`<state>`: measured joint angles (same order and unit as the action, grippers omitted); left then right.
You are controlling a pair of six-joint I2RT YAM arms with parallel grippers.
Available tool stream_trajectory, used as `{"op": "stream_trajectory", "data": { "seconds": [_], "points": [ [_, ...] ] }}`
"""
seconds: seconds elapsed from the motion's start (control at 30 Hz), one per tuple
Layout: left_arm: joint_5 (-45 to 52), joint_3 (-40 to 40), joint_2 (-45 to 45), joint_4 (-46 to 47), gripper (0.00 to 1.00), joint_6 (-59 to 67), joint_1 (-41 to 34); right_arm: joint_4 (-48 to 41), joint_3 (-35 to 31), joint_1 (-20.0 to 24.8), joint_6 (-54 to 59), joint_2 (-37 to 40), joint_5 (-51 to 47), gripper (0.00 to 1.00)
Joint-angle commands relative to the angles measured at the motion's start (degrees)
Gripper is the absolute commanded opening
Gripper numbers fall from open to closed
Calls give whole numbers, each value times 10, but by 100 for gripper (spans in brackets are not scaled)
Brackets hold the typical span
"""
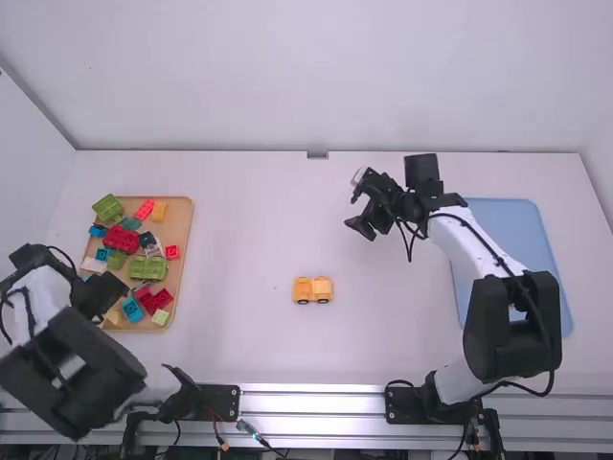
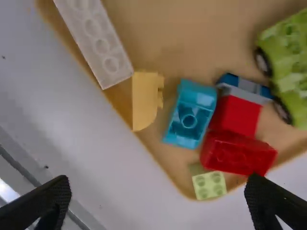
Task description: Assemble lego blocks to make yellow taxi
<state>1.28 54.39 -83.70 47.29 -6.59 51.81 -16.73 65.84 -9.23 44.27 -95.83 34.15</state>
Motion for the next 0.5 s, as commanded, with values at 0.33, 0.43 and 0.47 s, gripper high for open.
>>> {"op": "stream_trajectory", "data": {
  "seconds": [0.33,0.43,0.47],
  "points": [
    [-7,-16,-155,-134,72,30,0,-2,14,4,1,3,3,99],
    [-7,-24,-155,-149,72,30,-1,-1,14,2,1,3,2,99],
    [-7,-25,-155,-151,71,30,-1,-1,14,2,1,3,2,99]
  ]
}}
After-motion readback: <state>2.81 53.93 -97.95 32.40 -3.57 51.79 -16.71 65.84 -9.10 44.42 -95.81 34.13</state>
